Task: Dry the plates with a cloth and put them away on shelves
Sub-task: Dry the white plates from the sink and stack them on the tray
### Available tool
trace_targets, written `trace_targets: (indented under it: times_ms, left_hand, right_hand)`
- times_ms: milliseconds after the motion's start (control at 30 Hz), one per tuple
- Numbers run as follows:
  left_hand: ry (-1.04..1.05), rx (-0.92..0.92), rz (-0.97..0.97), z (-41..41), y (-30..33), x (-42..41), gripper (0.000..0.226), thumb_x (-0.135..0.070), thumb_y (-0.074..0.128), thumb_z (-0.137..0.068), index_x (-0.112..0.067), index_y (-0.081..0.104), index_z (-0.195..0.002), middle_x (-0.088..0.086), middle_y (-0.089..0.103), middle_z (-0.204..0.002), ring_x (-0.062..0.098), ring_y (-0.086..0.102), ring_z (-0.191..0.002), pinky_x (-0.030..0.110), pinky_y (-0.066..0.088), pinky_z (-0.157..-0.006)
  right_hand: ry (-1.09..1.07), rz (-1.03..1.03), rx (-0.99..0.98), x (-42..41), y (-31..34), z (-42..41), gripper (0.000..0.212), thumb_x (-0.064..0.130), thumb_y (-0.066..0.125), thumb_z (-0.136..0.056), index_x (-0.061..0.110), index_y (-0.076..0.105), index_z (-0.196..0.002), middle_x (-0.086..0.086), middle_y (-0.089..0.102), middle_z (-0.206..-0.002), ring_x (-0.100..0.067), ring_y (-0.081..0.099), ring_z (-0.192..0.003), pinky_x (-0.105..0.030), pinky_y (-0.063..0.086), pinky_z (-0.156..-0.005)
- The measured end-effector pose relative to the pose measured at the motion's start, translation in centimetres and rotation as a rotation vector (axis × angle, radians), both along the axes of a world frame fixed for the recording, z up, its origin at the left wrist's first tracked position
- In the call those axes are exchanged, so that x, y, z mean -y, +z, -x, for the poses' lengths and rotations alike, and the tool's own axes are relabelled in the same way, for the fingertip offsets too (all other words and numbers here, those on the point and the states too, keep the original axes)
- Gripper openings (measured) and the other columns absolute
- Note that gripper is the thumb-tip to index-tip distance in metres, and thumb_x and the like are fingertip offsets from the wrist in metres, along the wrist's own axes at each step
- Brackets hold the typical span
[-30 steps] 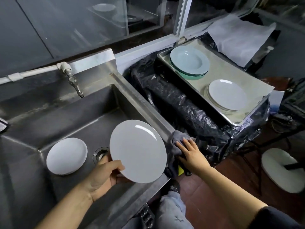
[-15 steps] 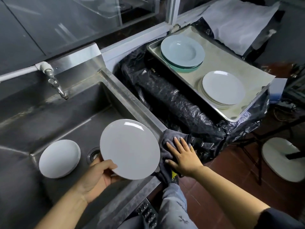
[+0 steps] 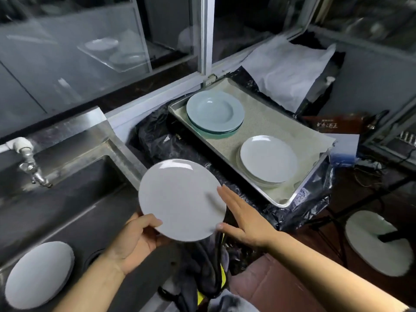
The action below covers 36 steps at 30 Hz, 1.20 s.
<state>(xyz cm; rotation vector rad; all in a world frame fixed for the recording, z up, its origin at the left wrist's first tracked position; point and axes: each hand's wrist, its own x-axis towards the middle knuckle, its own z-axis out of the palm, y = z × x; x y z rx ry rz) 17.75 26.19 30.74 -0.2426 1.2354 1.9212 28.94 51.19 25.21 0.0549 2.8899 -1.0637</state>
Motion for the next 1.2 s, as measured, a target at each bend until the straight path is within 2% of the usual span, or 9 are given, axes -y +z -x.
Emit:
trace_targets:
  times_ms: [100,233,367,500,667,800,900,1067,1200]
  left_hand:
    - [-0.014,-0.018,-0.045,0.6,1.3,-4.2,0.049,0.003,0.050,-0.069,-0.014,0.063,-0.113,0.013,0.071,-0.111,0.034,0.061,-0.104,0.047,0.055,-0.078]
    - [-0.064,-0.030,-0.099,1.6,2.8,-9.9,0.051,0.001,0.049,-0.070,-0.010,0.060,-0.118,0.014,0.070,-0.114,0.034,0.063,-0.103,0.048,0.058,-0.073]
    - [-0.129,-0.021,-0.119,2.9,3.7,-15.4,0.054,-0.003,0.047,-0.073,-0.012,0.055,-0.126,0.013,0.069,-0.118,0.035,0.066,-0.101,0.050,0.060,-0.070]
    - [-0.247,-0.027,-0.117,4.4,4.5,-20.4,0.048,-0.010,0.048,-0.080,-0.013,0.054,-0.127,0.012,0.069,-0.118,0.034,0.069,-0.098,0.048,0.060,-0.068]
    - [-0.393,-0.151,-0.008,7.5,4.5,-26.0,0.038,-0.039,0.039,-0.099,-0.023,0.060,-0.127,0.004,0.068,-0.122,0.023,0.067,-0.107,0.044,0.052,-0.087]
    - [-0.488,-0.184,0.117,9.7,3.0,-29.3,0.038,-0.026,0.051,-0.092,-0.010,0.061,-0.126,0.011,0.068,-0.121,0.025,0.064,-0.109,0.038,0.052,-0.084]
    - [-0.546,-0.195,0.175,10.7,1.6,-31.2,0.034,-0.012,0.055,-0.091,-0.007,0.061,-0.125,0.012,0.069,-0.118,0.030,0.062,-0.115,0.047,0.050,-0.094]
    - [-0.643,-0.307,0.289,11.8,-1.6,-33.2,0.039,0.000,0.055,-0.094,-0.022,0.061,-0.126,0.003,0.070,-0.118,0.026,0.063,-0.115,0.047,0.051,-0.095]
    - [-0.714,-0.574,0.488,12.1,-4.3,-33.7,0.050,-0.004,0.059,-0.092,-0.034,0.049,-0.131,-0.012,0.068,-0.115,0.011,0.061,-0.112,0.027,0.051,-0.086]
  right_hand:
    - [-0.054,0.020,-0.017,-3.4,1.8,0.2,0.091,0.083,0.040,-0.079,0.046,-0.003,-0.151,0.008,-0.010,-0.163,0.000,-0.008,-0.148,-0.025,0.005,-0.120]
    - [-0.129,0.062,-0.051,-8.2,3.8,0.3,0.089,0.081,0.053,-0.073,0.056,0.009,-0.147,0.013,-0.007,-0.163,0.000,0.000,-0.148,-0.025,0.012,-0.118]
    - [-0.222,0.118,-0.156,-12.5,5.1,0.1,0.096,0.077,0.063,-0.068,0.048,0.018,-0.148,0.011,0.004,-0.162,0.002,0.002,-0.148,-0.006,0.011,-0.110]
    - [-0.354,0.134,-0.186,-16.4,5.4,-0.2,0.104,0.083,0.063,-0.063,0.042,0.021,-0.149,0.012,0.012,-0.162,0.006,0.004,-0.146,-0.014,0.012,-0.113]
    - [-0.446,0.202,-0.193,-20.4,4.9,-1.4,0.104,0.078,0.068,-0.064,0.042,0.021,-0.149,0.019,0.012,-0.159,0.006,0.006,-0.146,-0.024,0.015,-0.116]
    - [-0.479,0.208,-0.155,-22.6,3.6,-1.9,0.105,0.073,0.073,-0.064,0.045,0.019,-0.148,0.024,0.011,-0.159,0.005,0.005,-0.146,-0.025,0.015,-0.117]
    - [-0.503,0.246,-0.133,-23.5,2.3,-1.9,0.105,0.073,0.075,-0.062,0.049,0.019,-0.147,0.036,0.010,-0.154,0.006,0.004,-0.146,-0.024,0.016,-0.117]
    - [-0.549,0.239,-0.058,-24.2,-1.0,-1.8,0.106,0.078,0.070,-0.061,0.057,0.012,-0.147,0.017,0.005,-0.161,0.005,-0.004,-0.146,-0.027,0.013,-0.119]
    - [-0.544,0.258,0.001,-24.4,-3.1,-1.2,0.109,0.070,0.074,-0.063,0.059,0.003,-0.145,0.014,-0.002,-0.162,0.006,-0.007,-0.146,-0.019,0.010,-0.115]
